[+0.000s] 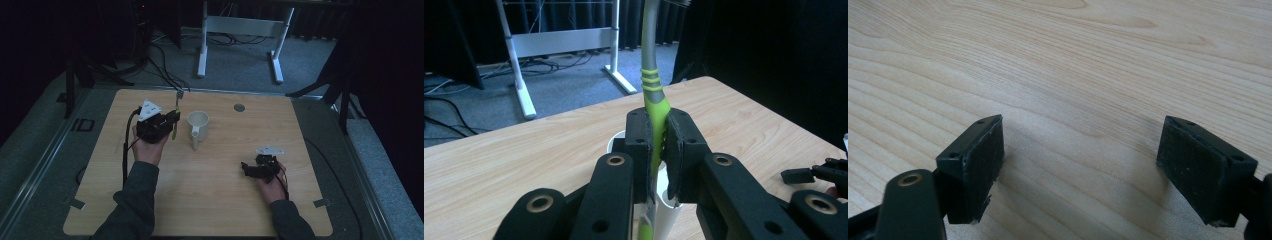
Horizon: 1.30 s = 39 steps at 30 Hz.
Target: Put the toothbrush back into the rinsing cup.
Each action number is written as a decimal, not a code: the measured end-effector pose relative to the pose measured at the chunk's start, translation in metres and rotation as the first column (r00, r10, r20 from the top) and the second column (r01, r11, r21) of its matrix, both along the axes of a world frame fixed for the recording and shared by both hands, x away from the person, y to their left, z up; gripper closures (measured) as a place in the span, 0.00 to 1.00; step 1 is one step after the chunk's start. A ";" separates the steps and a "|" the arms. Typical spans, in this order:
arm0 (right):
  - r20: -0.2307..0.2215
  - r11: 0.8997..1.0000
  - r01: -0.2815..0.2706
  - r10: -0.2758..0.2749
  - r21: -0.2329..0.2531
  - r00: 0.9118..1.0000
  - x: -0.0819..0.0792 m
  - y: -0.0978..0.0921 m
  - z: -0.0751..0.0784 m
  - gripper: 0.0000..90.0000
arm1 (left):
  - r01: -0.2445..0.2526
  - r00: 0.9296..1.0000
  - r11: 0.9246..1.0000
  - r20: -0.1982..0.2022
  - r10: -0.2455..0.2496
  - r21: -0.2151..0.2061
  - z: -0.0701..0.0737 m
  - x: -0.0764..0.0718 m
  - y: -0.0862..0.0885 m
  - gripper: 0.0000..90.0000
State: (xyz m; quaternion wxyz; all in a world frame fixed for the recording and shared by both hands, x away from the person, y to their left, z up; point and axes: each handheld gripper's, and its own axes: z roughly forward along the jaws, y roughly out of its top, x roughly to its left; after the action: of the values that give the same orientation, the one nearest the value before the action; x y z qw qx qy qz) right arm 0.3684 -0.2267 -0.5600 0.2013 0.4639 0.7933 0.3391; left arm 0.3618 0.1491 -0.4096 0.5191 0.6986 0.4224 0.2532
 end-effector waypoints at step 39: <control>0.000 1.000 -0.001 0.001 0.000 1.000 0.000 0.000 0.000 0.21 | -0.001 0.999 0.996 0.032 0.004 -0.093 -0.006 0.010 -0.010 0.90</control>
State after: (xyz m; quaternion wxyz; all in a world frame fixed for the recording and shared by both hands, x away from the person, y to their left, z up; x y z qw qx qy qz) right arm 0.3685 -0.2266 -0.5600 0.2010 0.4635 0.7935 0.3393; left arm 0.3722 0.1392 -0.4152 0.5574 0.6690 0.4261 0.2452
